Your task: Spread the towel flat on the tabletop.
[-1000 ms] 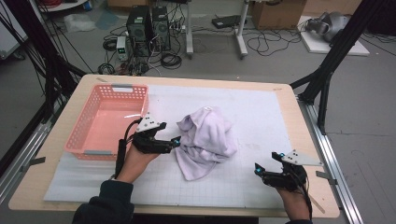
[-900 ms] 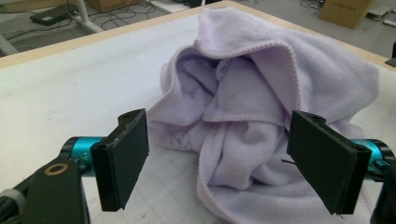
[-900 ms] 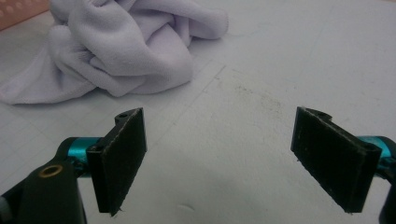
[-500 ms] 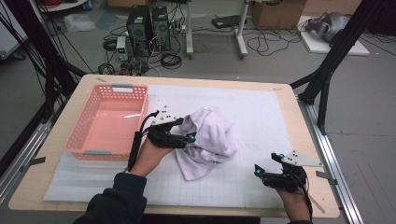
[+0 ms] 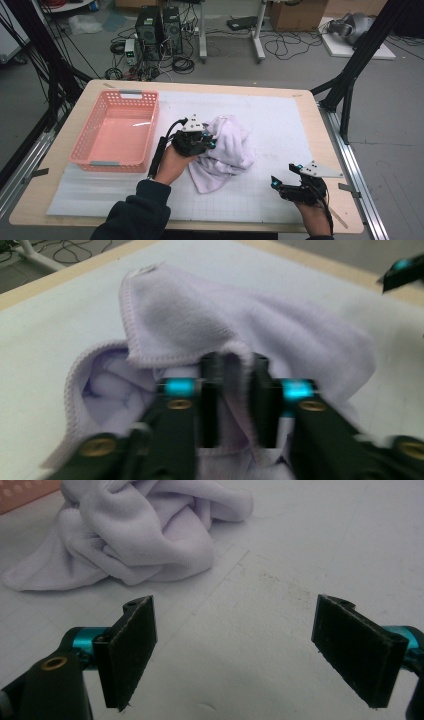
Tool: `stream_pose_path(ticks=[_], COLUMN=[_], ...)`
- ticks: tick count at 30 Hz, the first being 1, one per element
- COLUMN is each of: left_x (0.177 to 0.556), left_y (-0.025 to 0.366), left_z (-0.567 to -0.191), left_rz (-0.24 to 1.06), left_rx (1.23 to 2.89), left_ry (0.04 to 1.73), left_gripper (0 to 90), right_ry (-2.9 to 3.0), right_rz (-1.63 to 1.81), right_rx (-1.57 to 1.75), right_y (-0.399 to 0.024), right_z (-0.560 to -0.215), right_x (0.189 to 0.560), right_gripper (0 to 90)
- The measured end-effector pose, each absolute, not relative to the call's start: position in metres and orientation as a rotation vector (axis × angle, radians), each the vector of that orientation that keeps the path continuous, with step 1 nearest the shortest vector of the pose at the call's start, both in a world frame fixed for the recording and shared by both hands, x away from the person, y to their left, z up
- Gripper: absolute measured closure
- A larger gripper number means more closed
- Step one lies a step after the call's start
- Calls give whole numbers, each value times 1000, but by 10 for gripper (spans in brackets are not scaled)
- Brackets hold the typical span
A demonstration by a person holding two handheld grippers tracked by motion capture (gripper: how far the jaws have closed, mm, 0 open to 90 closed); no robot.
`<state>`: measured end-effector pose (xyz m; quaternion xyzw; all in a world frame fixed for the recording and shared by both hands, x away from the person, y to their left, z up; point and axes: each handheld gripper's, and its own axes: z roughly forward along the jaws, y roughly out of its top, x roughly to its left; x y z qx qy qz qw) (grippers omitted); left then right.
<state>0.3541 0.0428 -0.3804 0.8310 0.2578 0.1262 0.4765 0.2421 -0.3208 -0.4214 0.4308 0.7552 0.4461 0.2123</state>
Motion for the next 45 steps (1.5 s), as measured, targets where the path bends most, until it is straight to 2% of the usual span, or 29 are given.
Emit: stream_pose_path(ticks=[12, 22, 35, 37, 39, 40, 42, 45], left_x=[333, 306, 277, 275, 273, 272, 269, 265], left_y=[77, 108, 121, 123, 123, 123, 122, 116], left_z=[-377, -380, -393, -396, -399, -400, -401, -402], left_rz=[354, 379, 378, 371, 363, 360, 354, 339], left_rx=[1995, 1958, 1976, 1979, 1981, 1983, 1989, 1992], left_ry=[661, 682, 659, 660, 657, 656, 643, 612], left_gripper=[876, 877, 876, 877, 876, 876, 877, 876], right_ry=[2110, 2188, 2407, 2457, 2456, 2458, 2458, 2385], right_rz=[1251, 1281, 1223, 1187, 1182, 1178, 1150, 1141], right_rx=[1195, 1196, 1242, 1261, 1249, 1252, 1255, 1269], right_y=[-317, -291, -223, -216, -214, -215, -220, -238], right_z=[-419, -418, -436, -442, -441, -439, -435, -427], right_x=[254, 299, 357, 361, 360, 359, 357, 351], right_gripper=[166, 179, 410, 489, 689, 747, 786, 795])
